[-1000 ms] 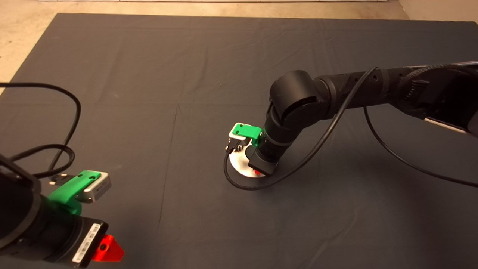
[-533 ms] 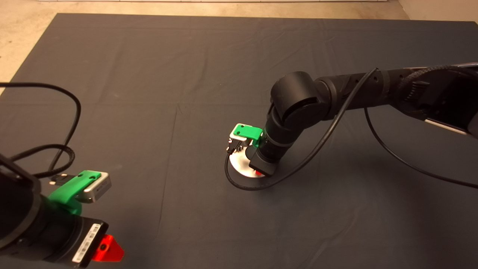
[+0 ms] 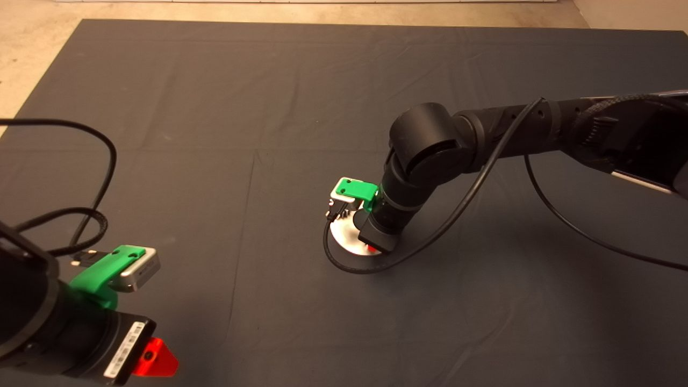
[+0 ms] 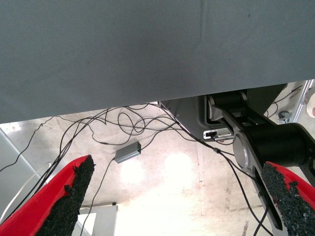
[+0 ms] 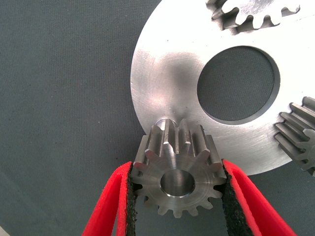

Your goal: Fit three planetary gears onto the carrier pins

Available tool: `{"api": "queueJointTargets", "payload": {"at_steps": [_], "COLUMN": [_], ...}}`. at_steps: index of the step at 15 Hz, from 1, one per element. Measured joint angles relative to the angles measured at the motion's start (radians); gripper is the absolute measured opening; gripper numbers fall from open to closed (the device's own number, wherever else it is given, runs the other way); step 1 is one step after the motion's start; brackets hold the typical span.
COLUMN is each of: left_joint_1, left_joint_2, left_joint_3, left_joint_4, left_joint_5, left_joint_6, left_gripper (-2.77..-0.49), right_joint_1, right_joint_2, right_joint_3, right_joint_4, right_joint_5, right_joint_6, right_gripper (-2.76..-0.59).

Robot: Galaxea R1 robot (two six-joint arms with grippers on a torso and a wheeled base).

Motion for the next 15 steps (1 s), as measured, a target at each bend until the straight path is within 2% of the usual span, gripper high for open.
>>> {"api": "queueJointTargets", "payload": {"at_steps": [4, 6, 15], "left_joint_1": [0.000, 0.000, 0.000], "left_joint_2": [0.000, 0.000, 0.000], "left_joint_3": [0.000, 0.000, 0.000], "left_joint_4": [0.000, 0.000, 0.000], "left_joint_5": [0.000, 0.000, 0.000], "left_joint_6": [0.000, 0.000, 0.000], "left_gripper": [-0.79, -0.79, -0.79], "right_joint_1": [-0.003, -0.015, -0.016], "right_joint_2": [0.000, 0.004, 0.009], "right_joint_3": [0.000, 0.000, 0.000], "right_joint_4": [0.000, 0.000, -0.001], "right_joint_5": [0.000, 0.000, 0.000], "right_joint_6": [0.000, 0.000, 0.000], "right_gripper": [-2.41, -2.41, -2.41]}}
